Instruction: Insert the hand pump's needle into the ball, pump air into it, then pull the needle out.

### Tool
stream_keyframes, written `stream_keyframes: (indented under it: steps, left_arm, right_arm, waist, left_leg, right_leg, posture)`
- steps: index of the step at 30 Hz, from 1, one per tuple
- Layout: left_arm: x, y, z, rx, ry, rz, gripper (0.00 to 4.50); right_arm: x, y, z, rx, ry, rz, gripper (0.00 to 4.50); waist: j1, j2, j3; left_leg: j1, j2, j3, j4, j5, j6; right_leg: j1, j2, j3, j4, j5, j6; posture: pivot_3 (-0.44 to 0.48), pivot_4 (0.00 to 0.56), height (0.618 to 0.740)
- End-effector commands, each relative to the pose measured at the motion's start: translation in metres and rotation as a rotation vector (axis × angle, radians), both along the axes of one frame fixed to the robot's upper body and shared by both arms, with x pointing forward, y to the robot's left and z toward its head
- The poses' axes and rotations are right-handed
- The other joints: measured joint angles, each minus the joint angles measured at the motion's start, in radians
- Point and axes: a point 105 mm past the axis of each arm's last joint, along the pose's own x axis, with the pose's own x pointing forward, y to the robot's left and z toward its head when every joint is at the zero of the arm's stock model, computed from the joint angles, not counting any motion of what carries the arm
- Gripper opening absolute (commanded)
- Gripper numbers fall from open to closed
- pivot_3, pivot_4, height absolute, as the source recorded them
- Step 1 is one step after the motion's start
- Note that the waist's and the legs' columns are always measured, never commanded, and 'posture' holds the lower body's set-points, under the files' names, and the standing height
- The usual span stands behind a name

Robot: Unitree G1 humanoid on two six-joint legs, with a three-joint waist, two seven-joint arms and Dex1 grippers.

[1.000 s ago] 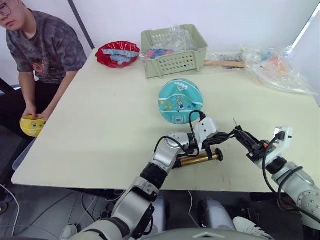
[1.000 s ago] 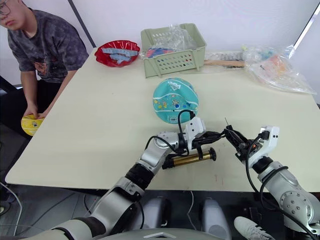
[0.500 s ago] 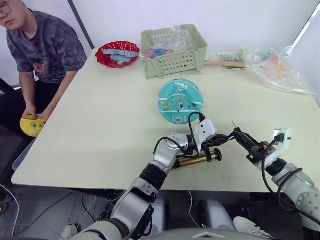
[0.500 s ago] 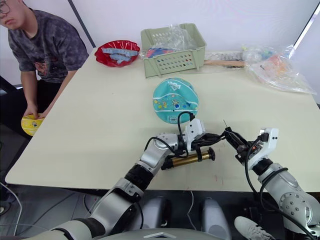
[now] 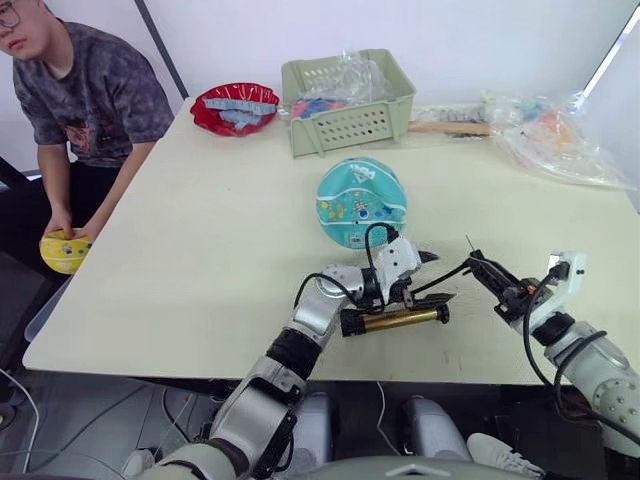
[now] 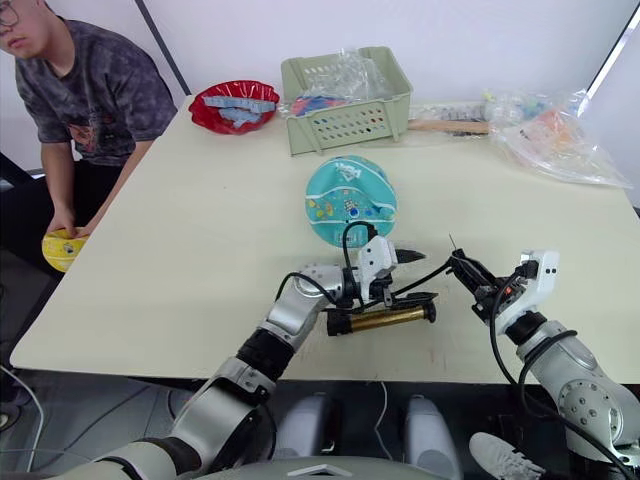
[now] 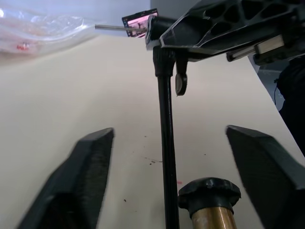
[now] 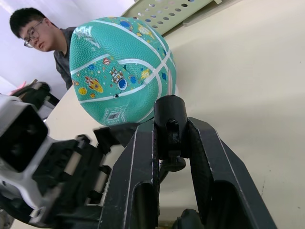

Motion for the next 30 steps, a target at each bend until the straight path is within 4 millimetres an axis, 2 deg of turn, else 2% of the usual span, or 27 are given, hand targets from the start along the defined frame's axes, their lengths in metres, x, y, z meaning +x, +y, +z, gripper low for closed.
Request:
stream_keyframes:
  steps: [1,7,11,14,17,20,30]
  left_arm:
    - [-0.003,0.008,0.027,-0.078,-0.062,-0.02,4.47]
    - [0.007,0.071,0.093,-0.183,-0.209,0.119,4.47]
    - [0.022,0.102,0.122,-0.249,-0.229,0.278,4.47]
    - [0.034,0.12,0.132,-0.261,-0.24,0.388,4.47]
    - [0.057,0.149,0.137,-0.218,-0.251,0.553,4.47]
    - [0.075,0.172,0.133,-0.13,-0.249,0.659,4.47]
    - [0.091,0.179,0.111,0.04,-0.178,0.657,4.47]
  right_arm:
    - [-0.004,0.0,0.018,-0.056,-0.086,0.03,0.35]
    - [-0.012,0.011,0.027,-0.192,-0.187,0.154,0.35]
    - [-0.014,0.016,0.034,-0.231,-0.255,0.2,0.35]
    - [-0.014,0.018,0.038,-0.247,-0.295,0.218,0.35]
    - [-0.015,0.023,0.039,-0.288,-0.343,0.255,0.35]
    - [-0.016,0.023,0.039,-0.334,-0.385,0.266,0.35]
    - [-0.026,0.024,0.04,-0.452,-0.534,0.319,0.35]
  waist:
    - [0.0,0.0,0.0]
    - [-0.013,-0.001,0.001]
    - [-0.016,-0.002,0.002]
    - [-0.018,-0.005,0.004]
    - [-0.025,-0.009,0.006]
    - [-0.026,-0.01,0.006]
    - [-0.02,-0.012,0.008]
  left_leg:
    - [0.0,0.0,0.001,0.0,0.0,0.0]
    - [0.001,0.0,0.008,0.0,-0.002,0.004]
    - [0.004,-0.001,0.009,0.0,-0.002,0.004]
    - [0.003,-0.002,0.016,0.001,-0.003,0.005]
    - [0.003,-0.004,0.025,0.001,-0.004,0.007]
    - [0.003,-0.005,0.032,0.003,-0.007,0.011]
    - [0.0,-0.005,0.029,0.004,-0.008,0.013]
  right_leg:
    - [0.0,0.0,0.001,-0.001,0.0,0.0]
    - [-0.002,-0.002,0.012,-0.002,0.002,0.006]
    - [-0.003,-0.001,0.017,-0.002,0.003,0.008]
    - [-0.008,0.0,0.027,-0.001,0.006,0.012]
    - [-0.013,0.001,0.038,-0.001,0.009,0.016]
    - [-0.018,0.003,0.049,-0.001,0.012,0.019]
    - [-0.018,0.003,0.047,-0.001,0.012,0.019]
  posture:
    - [0.0,0.15,0.74]
    - [0.0,0.15,0.74]
    - [0.0,0.15,0.74]
    - [0.0,0.15,0.74]
    - [0.0,0.15,0.74]
    - [0.0,0.15,0.74]
    - [0.0,0.15,0.74]
